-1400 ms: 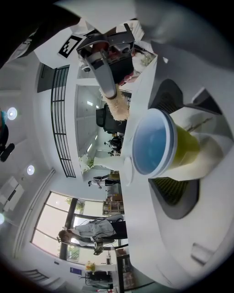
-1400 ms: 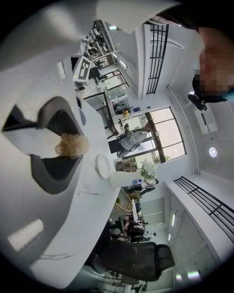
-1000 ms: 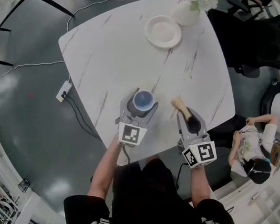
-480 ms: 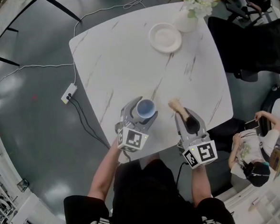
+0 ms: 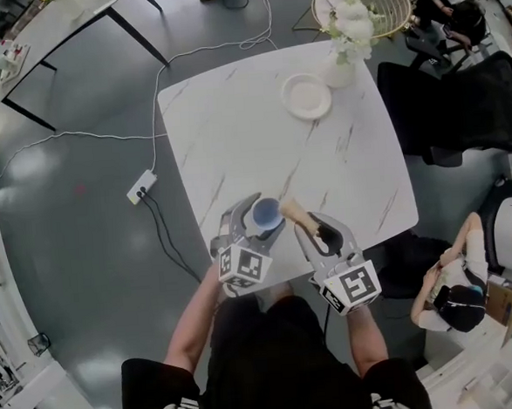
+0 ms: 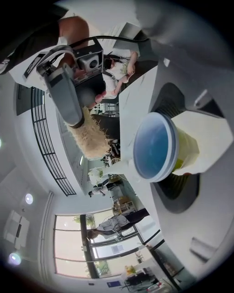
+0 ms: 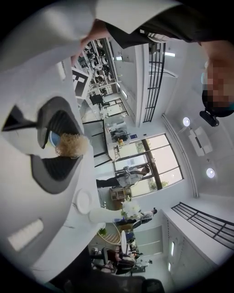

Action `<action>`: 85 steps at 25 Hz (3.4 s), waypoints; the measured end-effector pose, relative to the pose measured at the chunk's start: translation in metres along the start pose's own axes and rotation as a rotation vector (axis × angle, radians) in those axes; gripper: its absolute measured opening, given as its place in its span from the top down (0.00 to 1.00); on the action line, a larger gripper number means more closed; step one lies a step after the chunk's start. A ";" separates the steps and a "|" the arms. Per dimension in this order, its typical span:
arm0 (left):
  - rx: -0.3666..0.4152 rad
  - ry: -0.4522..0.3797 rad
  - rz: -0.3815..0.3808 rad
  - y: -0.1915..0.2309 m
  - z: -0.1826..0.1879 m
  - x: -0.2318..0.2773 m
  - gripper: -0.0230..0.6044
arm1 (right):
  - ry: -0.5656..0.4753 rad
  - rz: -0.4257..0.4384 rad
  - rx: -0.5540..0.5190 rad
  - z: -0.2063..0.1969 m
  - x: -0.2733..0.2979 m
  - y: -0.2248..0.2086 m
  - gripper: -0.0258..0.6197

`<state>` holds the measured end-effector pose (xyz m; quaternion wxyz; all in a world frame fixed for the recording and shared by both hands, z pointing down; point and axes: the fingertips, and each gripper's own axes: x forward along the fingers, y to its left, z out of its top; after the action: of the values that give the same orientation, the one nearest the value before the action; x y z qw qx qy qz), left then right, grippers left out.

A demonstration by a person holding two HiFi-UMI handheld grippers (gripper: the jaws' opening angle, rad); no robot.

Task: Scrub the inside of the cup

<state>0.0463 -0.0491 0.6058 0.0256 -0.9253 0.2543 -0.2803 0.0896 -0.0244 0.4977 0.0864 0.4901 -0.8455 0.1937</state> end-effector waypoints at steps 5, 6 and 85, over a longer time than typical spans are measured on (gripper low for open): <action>0.058 0.031 0.007 -0.002 0.004 -0.026 0.39 | 0.040 0.065 -0.050 0.009 0.001 0.033 0.79; 0.067 0.033 0.009 -0.002 0.005 -0.030 0.39 | 0.050 0.081 -0.061 0.009 0.002 0.040 0.79; 0.214 0.064 0.019 -0.016 0.011 -0.092 0.39 | 0.391 0.068 -0.206 -0.047 0.021 0.107 0.79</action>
<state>-0.0062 0.0081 0.5534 0.1187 -0.9053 0.2324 -0.3351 -0.0156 0.0259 0.5216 0.2918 0.4028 -0.8440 0.2004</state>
